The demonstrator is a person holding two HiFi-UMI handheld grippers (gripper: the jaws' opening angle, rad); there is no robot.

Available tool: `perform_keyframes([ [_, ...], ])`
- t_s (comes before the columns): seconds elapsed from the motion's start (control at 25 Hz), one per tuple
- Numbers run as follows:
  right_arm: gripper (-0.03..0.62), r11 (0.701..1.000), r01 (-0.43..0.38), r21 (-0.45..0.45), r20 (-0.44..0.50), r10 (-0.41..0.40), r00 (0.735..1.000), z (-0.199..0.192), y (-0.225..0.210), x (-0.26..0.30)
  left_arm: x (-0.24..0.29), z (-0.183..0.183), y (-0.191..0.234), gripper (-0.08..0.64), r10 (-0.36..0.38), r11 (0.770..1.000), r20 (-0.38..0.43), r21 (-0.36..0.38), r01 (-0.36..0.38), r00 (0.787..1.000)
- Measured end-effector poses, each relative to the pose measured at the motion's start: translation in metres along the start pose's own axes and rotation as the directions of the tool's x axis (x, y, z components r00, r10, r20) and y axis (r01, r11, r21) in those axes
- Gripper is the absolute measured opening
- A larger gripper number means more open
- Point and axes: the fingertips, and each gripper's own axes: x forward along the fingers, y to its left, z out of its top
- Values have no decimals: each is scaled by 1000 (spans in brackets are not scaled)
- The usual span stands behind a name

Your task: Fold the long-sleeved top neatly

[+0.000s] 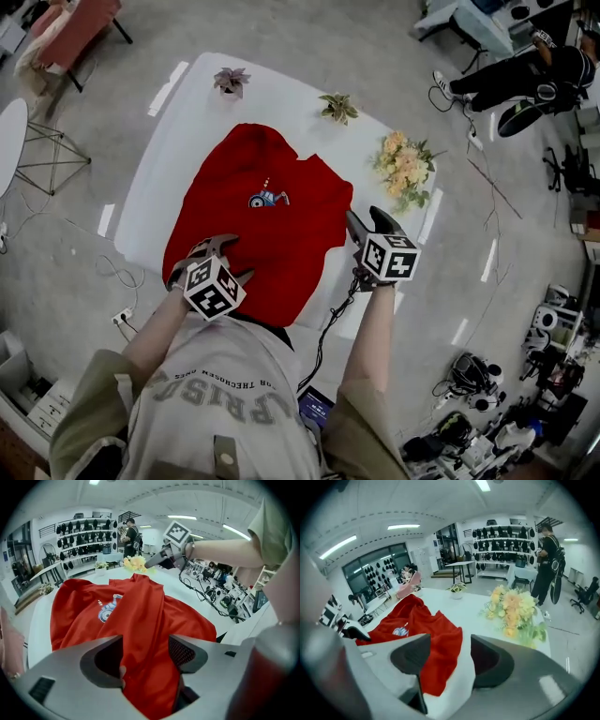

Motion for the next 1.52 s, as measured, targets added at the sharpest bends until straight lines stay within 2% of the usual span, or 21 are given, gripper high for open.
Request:
perform_keyframes([
  [0.16, 269, 999, -9, -39, -101, 5, 995, 7, -22, 60, 13, 1, 7, 287, 57, 998, -38, -33, -58, 998],
  [0.2, 242, 998, -12, -58, -139, 3, 990, 3, -25, 72, 14, 1, 8, 287, 71, 997, -44, -41, -72, 997],
  [0.32, 62, 993, -5, -120, -195, -18, 981, 0, -34, 83, 10, 1, 9, 287, 101, 992, -51, -76, -104, 994],
  [0.36, 44, 991, -8, -133, -186, -17, 982, 5, -36, 81, 7, -1, 10, 287, 112, 989, -52, -89, -116, 992],
  [0.48, 40, 989, -14, -148, -164, -10, 986, 24, -47, 81, 4, -8, 16, 287, 145, 980, -56, -133, -151, 988],
  [0.64, 40, 988, 30, -152, -207, -62, 976, 22, -70, 100, 10, -14, 16, 287, 151, 970, -73, -181, -162, 986],
  [0.72, 41, 985, 50, -165, -195, -82, 977, 24, -73, 104, 11, -14, 14, 287, 148, 970, -77, -185, -160, 986],
  [0.84, 85, 963, 63, -262, -135, -101, 986, 34, -66, 93, 6, -11, 16, 287, 158, 970, -64, -178, -167, 985],
  [0.88, 127, 961, 41, -274, -118, -76, 990, 37, -59, 85, 4, -9, 19, 287, 167, 969, -55, -174, -174, 984],
  [0.96, 267, 966, -44, -255, -92, 21, 996, 38, -37, 63, 1, -4, 27, 287, 184, 968, -33, -167, -187, 982],
  [1.0, 279, 963, -87, -254, -81, 69, 994, 34, -22, 51, 1, -3, 31, 287, 185, 969, -26, -163, -187, 982],
  [1.12, 279, 931, -176, -319, -126, 143, 982, 1, 22, 26, 6, -7, 35, 287, 162, 975, -46, -145, -167, 986],
  [1.24, 279, 898, -193, -396, -238, 103, 966, -49, 43, 27, 14, -25, 31, 287, 122, 983, -128, -118, -138, 984],
  [1.36, 279, 903, -171, -394, -302, 48, 952, -80, 37, 36, 21, -41, 25, 291, 93, 988, -182, -104, -113, 979],
  [1.52, 279, 913, -181, -365, -311, 63, 948, -84, 26, 40, 25, -46, 21, 295, 86, 987, -174, -120, -108, 981],
])
